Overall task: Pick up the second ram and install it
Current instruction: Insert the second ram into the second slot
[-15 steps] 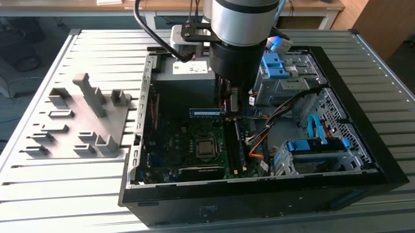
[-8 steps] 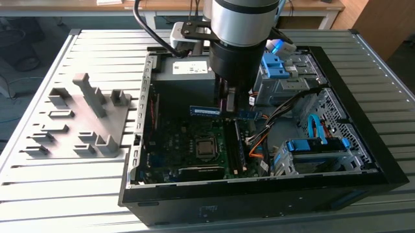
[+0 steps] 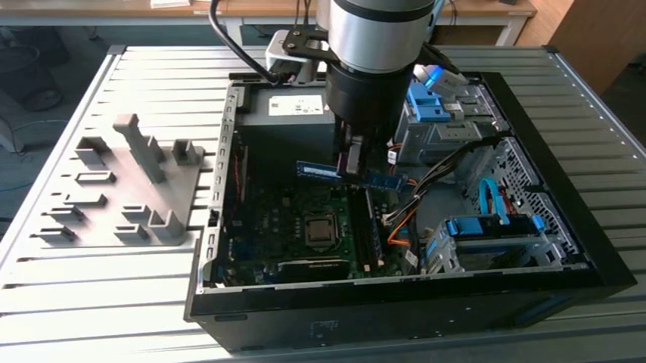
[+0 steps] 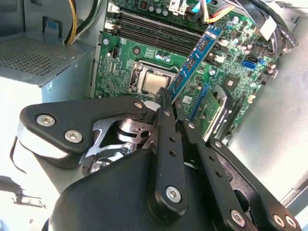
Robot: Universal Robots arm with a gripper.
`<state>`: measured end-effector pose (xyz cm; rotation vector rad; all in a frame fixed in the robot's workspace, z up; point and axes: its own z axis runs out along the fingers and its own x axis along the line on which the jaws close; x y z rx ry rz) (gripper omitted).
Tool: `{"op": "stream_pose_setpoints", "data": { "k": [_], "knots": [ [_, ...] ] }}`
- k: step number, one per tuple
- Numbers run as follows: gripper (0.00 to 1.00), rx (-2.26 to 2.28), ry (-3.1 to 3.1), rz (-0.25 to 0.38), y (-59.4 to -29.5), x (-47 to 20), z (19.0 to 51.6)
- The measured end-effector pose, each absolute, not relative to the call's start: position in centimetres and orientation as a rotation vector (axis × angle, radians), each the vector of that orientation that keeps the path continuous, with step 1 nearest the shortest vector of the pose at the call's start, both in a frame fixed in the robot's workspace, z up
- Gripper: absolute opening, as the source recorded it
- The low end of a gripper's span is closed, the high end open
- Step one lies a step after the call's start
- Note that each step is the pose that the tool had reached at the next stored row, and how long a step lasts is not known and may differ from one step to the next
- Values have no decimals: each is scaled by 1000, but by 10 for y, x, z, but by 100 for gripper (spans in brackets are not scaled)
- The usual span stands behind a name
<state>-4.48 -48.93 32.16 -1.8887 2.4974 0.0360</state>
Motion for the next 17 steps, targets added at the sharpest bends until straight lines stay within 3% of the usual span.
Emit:
{"op": "stream_pose_setpoints", "data": {
  "k": [17],
  "knots": [
    [14,-1706,2624,35,-489,-45,321]
  ]
}}
